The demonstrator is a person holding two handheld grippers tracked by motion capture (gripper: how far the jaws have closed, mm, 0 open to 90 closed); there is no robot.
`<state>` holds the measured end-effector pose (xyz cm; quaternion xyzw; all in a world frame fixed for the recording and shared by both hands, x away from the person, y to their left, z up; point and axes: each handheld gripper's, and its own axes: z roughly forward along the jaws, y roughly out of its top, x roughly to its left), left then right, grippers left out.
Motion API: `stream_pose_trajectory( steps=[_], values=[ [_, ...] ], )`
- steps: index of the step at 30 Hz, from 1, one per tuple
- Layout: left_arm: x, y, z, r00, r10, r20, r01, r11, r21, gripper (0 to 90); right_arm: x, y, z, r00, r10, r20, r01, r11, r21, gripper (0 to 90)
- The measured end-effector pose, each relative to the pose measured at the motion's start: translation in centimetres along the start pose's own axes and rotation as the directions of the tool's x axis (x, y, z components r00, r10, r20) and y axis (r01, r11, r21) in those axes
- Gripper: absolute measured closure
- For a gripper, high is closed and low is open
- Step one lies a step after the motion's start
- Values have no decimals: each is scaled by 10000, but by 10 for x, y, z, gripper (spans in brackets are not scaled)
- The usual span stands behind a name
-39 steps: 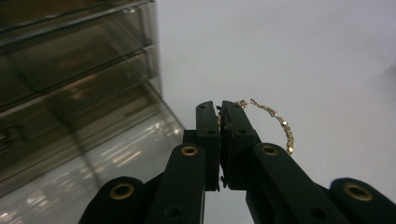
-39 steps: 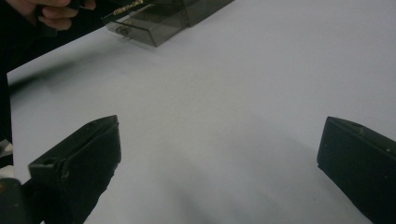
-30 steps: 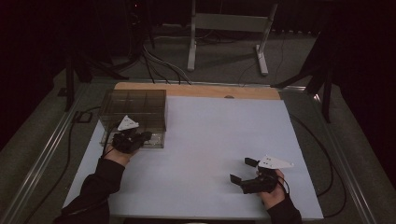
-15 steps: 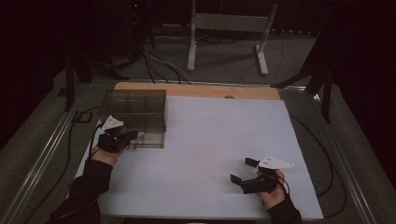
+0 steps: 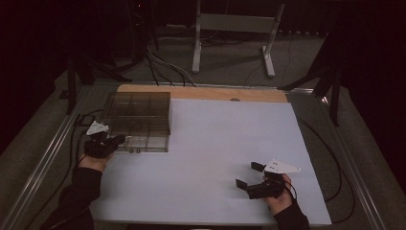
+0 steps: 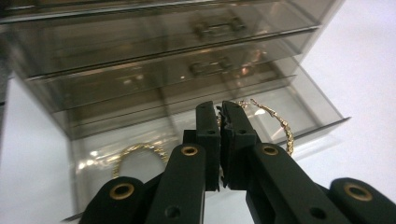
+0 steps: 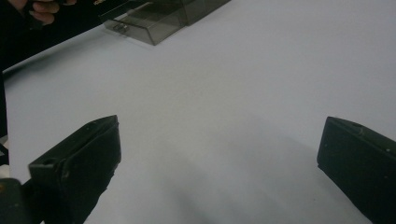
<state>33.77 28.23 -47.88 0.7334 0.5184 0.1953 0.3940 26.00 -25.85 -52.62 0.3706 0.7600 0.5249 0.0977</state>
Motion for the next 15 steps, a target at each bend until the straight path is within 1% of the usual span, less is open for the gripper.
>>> stream_pose_trajectory(
  steps=[1, 3, 4, 5, 9, 10, 11, 15],
  values=[
    [5, -2, -2, 9999, -84, -143, 84, 10000, -3, 884, 0, 0, 0, 10000, 27, -6, -27, 10000, 6, 0],
    [10, -3, -4, 9996, -163, -220, 163, 9999, -12, 883, 0, 0, 0, 10000, -19, 13, 19, 10000, 6, 0],
    [10, -3, -4, 9996, -163, -220, 163, 9999, -12, 883, 0, 0, 0, 10000, -19, 13, 19, 10000, 6, 0],
    [15, -4, -6, 9991, -302, -300, 301, 9995, -26, 884, 0, 0, 0, 10000, -13, 28, 13, 10000, 18, 0],
    [25, -8, -9, 9972, -512, -547, 510, 9987, -50, 884, 1, 0, 1, 10000, -30, 29, 30, 10000, 45, 0],
    [25, -8, -9, 9972, -512, -547, 510, 9987, -50, 883, 1, 0, 1, 10000, -30, 22, 30, 10000, 50, 0],
    [31, -10, -9, 9958, -607, -688, 607, 9982, -27, 883, 0, 0, 1, 10000, -12, 14, 12, 10000, 43, 0],
    [40, -15, -6, 9921, -811, -954, 816, 9967, 13, 883, 1, 0, 1, 10000, -44, 12, 44, 10000, 46, 0]
  ],
)
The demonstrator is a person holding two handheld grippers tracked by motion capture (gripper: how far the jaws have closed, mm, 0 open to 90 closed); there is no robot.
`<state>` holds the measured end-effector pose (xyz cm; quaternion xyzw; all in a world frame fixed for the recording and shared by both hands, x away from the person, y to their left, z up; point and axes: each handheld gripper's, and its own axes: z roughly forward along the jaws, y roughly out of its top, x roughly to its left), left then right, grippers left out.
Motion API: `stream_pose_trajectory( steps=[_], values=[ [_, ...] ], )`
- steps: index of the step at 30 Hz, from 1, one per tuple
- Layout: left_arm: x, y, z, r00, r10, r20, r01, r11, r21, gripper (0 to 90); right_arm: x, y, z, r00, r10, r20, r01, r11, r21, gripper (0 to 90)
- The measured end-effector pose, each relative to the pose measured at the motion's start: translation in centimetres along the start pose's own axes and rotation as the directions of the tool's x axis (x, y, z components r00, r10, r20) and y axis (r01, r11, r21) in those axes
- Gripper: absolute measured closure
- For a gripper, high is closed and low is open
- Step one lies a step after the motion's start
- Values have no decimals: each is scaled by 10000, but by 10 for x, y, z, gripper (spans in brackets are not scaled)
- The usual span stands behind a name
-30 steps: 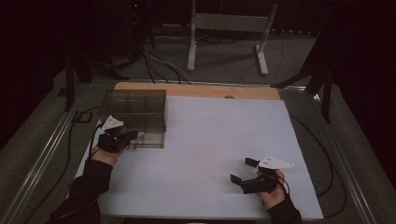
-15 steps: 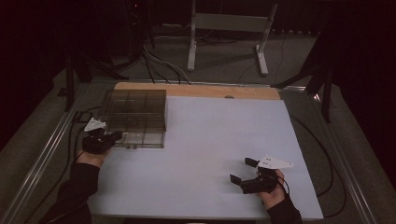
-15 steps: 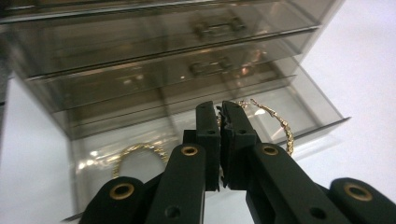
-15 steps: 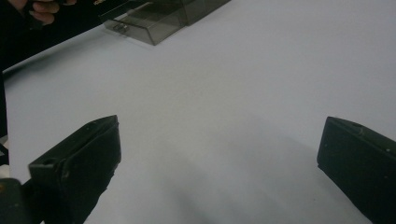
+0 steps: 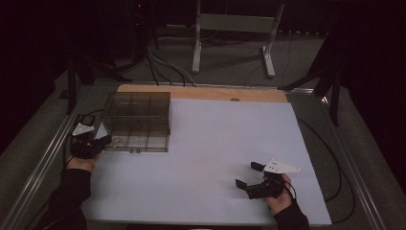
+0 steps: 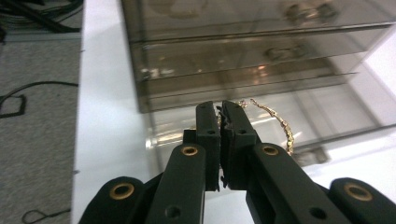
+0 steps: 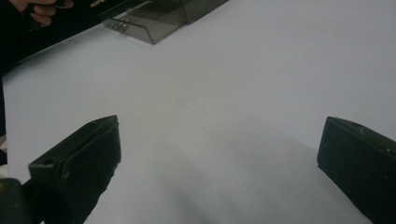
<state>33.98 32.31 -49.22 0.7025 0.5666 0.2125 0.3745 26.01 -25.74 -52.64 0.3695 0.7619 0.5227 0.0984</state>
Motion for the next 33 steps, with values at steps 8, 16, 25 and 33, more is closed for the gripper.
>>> stream_pose_trajectory(
  steps=[8, 16, 25, 33],
  values=[
    [9, -3, 14, 9985, -439, -323, 436, 9990, -100, 882, -1, 0, 0, 10000, 40, -12, -40, 10000, -15, 0],
    [8, -2, 21, 9971, -469, -599, 457, 9987, -210, 844, -1, 0, -1, 10000, 38, -19, -38, 10000, -36, 0],
    [5, -2, 10, 9977, -504, -449, 481, 9976, -499, 636, -1, 0, -1, 10000, 49, -32, -49, 10000, -18, 0],
    [-9, 3, 0, 9996, -225, 198, 239, 9969, -750, 494, 0, 0, 0, 10000, 35, -37, -35, 10000, -27, 0]
  ],
)
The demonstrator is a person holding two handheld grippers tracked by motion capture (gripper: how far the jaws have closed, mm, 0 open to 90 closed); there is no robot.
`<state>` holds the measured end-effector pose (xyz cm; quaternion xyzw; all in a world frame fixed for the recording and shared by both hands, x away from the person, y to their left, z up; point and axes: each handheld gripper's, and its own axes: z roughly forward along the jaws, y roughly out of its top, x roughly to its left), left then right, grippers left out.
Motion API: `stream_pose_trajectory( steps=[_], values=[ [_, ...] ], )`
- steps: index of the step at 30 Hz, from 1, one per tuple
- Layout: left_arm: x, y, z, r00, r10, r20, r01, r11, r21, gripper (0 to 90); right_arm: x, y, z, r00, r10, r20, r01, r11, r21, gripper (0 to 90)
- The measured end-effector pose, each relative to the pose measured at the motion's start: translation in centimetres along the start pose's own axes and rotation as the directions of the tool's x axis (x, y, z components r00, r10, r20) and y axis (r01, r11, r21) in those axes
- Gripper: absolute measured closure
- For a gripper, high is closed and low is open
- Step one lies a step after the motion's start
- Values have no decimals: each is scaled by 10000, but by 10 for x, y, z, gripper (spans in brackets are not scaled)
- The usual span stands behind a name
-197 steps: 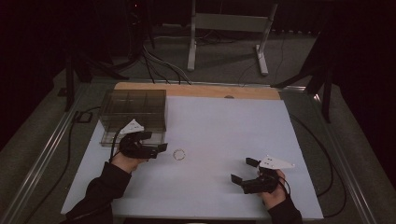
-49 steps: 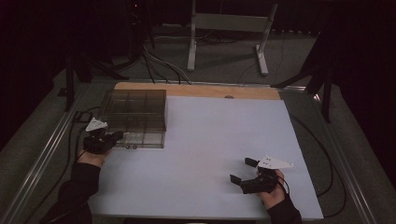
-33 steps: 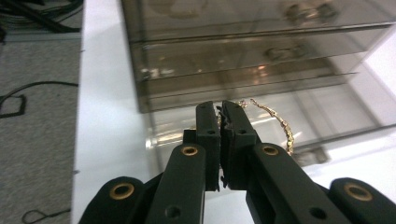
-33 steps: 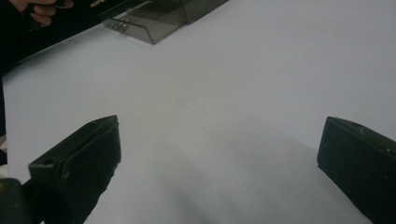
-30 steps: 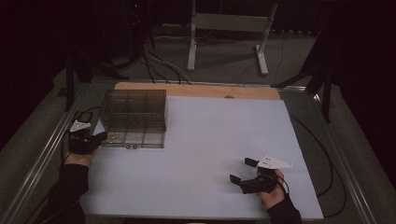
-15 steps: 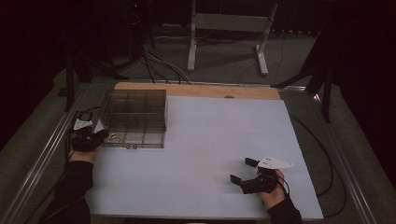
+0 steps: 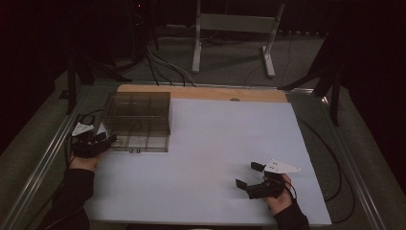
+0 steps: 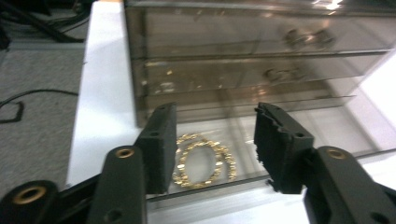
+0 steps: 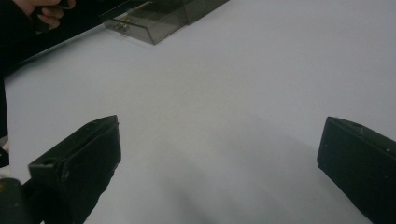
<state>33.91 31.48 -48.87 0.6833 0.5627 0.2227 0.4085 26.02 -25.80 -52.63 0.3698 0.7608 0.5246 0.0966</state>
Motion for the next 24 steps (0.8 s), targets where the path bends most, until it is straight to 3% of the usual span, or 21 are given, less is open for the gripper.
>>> stream_pose_trajectory(
  steps=[6, 15, 17, 19, 22, 24],
  values=[
    [-14, 4, -3, 9972, 387, 642, -395, 9992, 113, 358, 0, 0, 0, 10000, 15, 18, -15, 10000, 7, 0],
    [-37, 11, -10, 9875, 599, 1455, -600, 9982, -34, 182, -1, 0, 0, 10000, 57, 5, -57, 10000, -1, 0],
    [-42, 12, -10, 9799, 806, 1823, -806, 9967, -78, 158, 0, 0, -1, 10000, 20, 13, -20, 10000, -26, 0],
    [-48, 11, -10, 9773, 933, 1900, -937, 9956, -67, 157, 0, 0, 0, 10000, -3, 4, 3, 10000, 3, 0],
    [-55, 8, -11, 9655, 1296, 2260, -1299, 9914, -136, 98, 0, 0, 0, 10000, 3, -3, -3, 10000, 27, 0],
    [-60, 6, -12, 9616, 1445, 2331, -1431, 9894, -231, 81, 0, 0, 0, 10000, -18, 6, 18, 10000, 36, 0]
  ],
)
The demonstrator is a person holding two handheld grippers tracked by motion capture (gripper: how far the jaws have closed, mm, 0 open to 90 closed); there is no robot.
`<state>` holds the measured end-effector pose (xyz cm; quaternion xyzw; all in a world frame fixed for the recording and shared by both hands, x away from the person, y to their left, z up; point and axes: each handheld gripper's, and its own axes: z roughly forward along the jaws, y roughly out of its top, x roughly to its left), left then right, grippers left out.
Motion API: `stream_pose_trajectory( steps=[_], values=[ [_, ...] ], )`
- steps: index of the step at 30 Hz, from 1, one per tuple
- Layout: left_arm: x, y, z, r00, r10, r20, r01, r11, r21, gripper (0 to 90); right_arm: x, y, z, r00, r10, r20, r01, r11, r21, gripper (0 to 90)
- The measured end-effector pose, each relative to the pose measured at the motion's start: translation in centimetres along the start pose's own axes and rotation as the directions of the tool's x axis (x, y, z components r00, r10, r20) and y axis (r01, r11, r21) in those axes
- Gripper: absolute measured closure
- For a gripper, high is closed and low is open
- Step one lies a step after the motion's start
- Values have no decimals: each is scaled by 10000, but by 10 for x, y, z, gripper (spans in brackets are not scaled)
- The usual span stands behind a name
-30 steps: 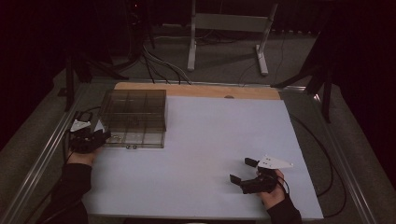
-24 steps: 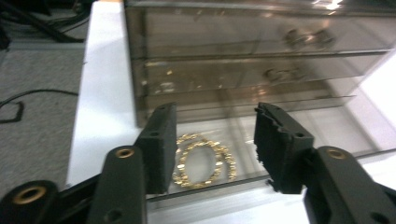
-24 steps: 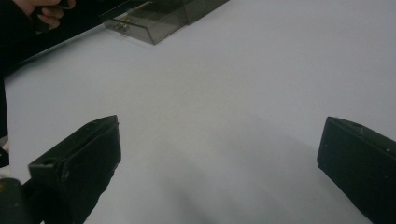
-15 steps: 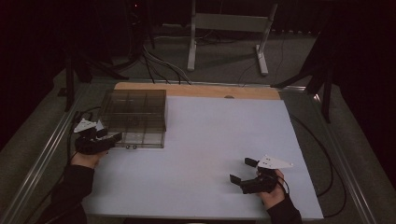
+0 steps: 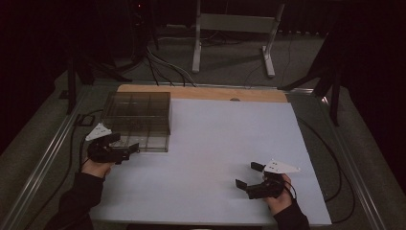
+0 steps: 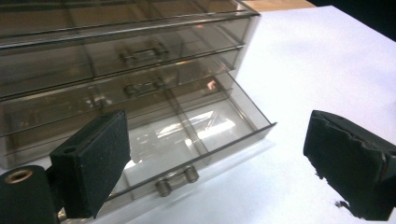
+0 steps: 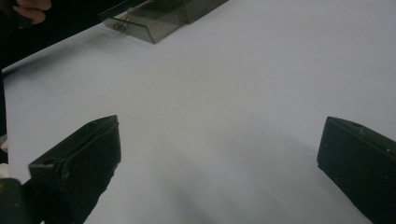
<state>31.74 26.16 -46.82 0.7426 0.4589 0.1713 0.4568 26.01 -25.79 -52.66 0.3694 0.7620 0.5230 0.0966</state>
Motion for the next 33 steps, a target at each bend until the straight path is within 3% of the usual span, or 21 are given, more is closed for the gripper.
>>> stream_pose_trajectory(
  steps=[2, 12, 21, 27, 33],
  values=[
    [-4, -2, 0, 9997, 59, 243, -55, 9999, -150, 30, -1, 0, 0, 10000, 60, 3, -60, 10000, -15, 0],
    [-20, -14, 0, 9933, 513, 1037, -496, 9986, -187, 6, 0, 0, 0, 10000, 1, 7, -1, 10000, -2, 0],
    [-32, -39, -3, 9798, 722, 1867, -774, 9968, 206, 6, 0, 0, -1, 10000, 24, 9, -24, 10000, 2, 0],
    [-35, -60, -14, 9802, 581, 1892, -651, 9974, 307, 7, 0, 0, 0, 10000, -4, 0, 4, 10000, 14, 0],
    [-33, -72, -24, 9834, 594, 1712, -630, 9979, 158, 7, 0, 0, 0, 10000, -15, 4, 15, 10000, 16, 0]
  ],
)
